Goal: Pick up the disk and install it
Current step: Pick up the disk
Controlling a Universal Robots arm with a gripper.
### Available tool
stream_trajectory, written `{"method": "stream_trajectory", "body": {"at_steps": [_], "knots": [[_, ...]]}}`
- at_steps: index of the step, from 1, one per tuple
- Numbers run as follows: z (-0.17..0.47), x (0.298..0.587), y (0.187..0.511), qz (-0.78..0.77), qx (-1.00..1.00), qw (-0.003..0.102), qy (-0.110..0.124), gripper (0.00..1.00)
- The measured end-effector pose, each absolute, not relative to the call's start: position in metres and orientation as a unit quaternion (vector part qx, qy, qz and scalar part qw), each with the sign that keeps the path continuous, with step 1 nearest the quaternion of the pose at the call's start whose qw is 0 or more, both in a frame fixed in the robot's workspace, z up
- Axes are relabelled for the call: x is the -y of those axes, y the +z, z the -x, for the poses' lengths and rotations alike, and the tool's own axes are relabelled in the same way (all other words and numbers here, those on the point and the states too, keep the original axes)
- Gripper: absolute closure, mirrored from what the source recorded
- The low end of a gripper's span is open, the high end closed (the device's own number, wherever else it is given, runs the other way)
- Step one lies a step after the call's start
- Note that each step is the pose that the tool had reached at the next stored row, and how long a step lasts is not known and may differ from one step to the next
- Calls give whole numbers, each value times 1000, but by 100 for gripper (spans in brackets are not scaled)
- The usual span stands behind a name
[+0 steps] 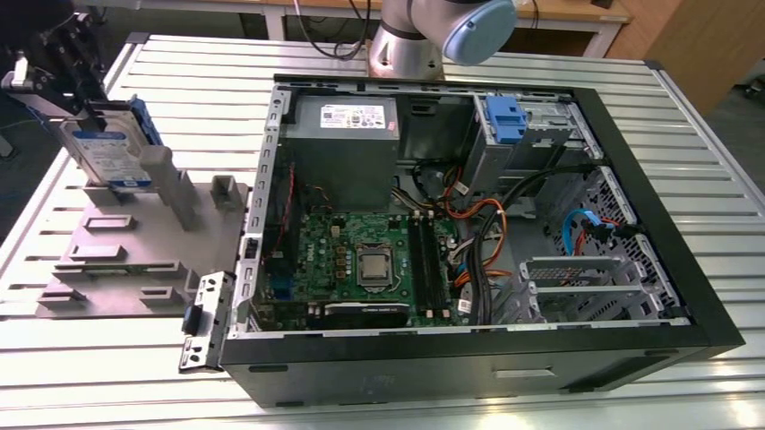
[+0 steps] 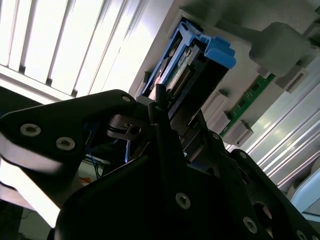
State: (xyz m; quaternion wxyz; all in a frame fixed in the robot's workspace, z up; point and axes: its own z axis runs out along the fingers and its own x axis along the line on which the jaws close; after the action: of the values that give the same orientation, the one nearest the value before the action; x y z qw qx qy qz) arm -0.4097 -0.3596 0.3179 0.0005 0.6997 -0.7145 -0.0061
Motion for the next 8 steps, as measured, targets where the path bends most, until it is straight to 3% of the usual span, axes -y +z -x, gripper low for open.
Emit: {"method": "stream_trajectory", "body": {"at_steps": [8], "knots": [[410, 360, 340, -700, 714, 0, -6, 65]]}}
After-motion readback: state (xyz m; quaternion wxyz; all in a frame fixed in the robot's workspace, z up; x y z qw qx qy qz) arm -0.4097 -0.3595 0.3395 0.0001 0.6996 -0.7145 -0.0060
